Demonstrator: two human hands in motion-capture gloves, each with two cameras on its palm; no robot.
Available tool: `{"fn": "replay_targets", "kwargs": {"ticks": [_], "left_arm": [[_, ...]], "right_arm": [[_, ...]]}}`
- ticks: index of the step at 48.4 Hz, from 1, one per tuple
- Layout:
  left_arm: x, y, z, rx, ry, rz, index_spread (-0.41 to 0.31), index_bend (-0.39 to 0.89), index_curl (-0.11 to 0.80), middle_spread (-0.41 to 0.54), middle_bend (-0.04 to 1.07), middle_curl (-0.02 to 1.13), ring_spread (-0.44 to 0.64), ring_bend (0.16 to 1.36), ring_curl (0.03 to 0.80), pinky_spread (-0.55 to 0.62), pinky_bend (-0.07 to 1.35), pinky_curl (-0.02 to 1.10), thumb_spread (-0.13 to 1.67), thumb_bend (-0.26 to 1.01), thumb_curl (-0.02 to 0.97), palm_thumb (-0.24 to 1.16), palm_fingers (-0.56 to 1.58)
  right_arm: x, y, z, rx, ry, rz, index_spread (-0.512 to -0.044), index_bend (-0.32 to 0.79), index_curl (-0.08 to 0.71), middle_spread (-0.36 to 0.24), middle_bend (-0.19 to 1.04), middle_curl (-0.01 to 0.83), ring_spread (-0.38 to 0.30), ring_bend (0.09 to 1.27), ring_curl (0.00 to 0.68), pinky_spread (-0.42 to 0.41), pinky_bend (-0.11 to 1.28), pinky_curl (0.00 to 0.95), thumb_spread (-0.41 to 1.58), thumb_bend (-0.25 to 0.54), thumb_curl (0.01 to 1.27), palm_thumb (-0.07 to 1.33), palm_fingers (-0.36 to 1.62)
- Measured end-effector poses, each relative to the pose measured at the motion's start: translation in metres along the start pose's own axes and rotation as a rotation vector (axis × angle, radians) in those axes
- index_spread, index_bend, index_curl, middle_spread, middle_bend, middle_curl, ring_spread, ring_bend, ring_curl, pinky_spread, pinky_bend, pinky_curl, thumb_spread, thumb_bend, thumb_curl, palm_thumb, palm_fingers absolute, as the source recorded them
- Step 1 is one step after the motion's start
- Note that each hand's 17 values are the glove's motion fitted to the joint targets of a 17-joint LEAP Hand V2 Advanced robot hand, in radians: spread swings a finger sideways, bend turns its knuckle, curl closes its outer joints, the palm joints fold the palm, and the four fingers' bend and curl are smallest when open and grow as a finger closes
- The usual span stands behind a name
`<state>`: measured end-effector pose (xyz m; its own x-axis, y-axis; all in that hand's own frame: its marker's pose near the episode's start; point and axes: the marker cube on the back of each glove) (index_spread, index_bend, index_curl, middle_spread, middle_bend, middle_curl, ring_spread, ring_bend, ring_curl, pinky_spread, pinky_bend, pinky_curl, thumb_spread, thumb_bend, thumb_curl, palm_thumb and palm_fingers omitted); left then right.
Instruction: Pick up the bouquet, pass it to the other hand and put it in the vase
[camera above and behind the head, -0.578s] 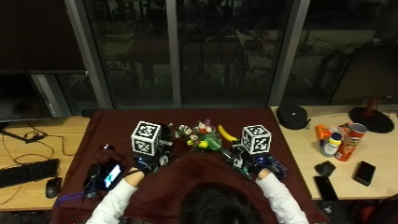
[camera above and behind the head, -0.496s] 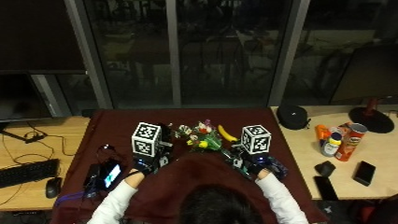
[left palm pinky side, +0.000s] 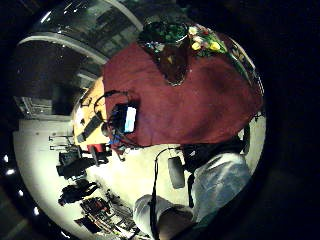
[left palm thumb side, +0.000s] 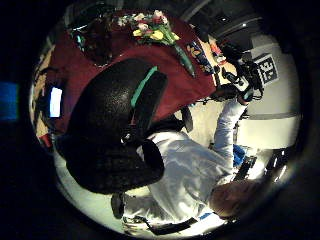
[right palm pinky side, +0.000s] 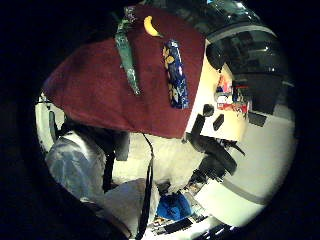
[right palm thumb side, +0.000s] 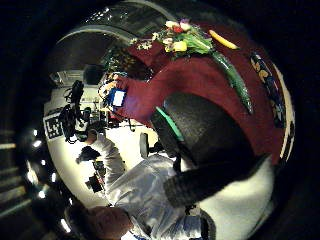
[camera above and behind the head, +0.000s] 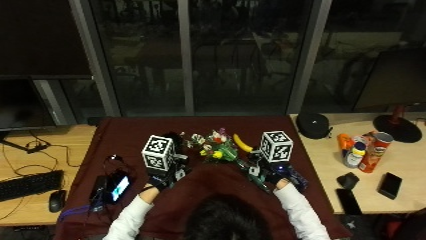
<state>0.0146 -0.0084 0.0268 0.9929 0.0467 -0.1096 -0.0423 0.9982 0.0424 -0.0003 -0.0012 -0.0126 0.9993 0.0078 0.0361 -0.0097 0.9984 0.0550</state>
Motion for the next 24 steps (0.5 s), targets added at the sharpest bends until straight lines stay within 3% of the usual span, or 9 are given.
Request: {"fn": "replay_targets", "kwargs": {"ticks": [11,24], "left_arm": [[0.014,-0.008,0.020,0.046,0.068,0.037,-0.015,0.15,0.255,0.199,0.18,0.22,0.27,0.60,0.251,0.30,0.40,0.29,1.12,-0.02,0.228,0.20,0.22],[0.024,-0.013,0.026,0.052,0.100,0.065,0.011,0.14,0.266,0.200,0.18,0.26,0.27,0.61,0.264,0.30,0.41,0.31,1.13,-0.02,0.249,0.19,0.20]], "right_arm": [[0.026,-0.025,-0.003,-0.033,-0.061,0.135,-0.215,0.04,0.079,0.060,0.31,0.306,0.073,0.69,0.312,0.203,0.67,0.342,1.17,0.045,0.22,0.39,0.42],[0.058,-0.073,0.024,-0.035,-0.134,0.305,-0.160,0.02,0.050,0.073,0.33,0.349,0.046,0.75,0.350,0.167,0.77,0.377,1.14,-0.011,0.27,0.43,0.44]]}}
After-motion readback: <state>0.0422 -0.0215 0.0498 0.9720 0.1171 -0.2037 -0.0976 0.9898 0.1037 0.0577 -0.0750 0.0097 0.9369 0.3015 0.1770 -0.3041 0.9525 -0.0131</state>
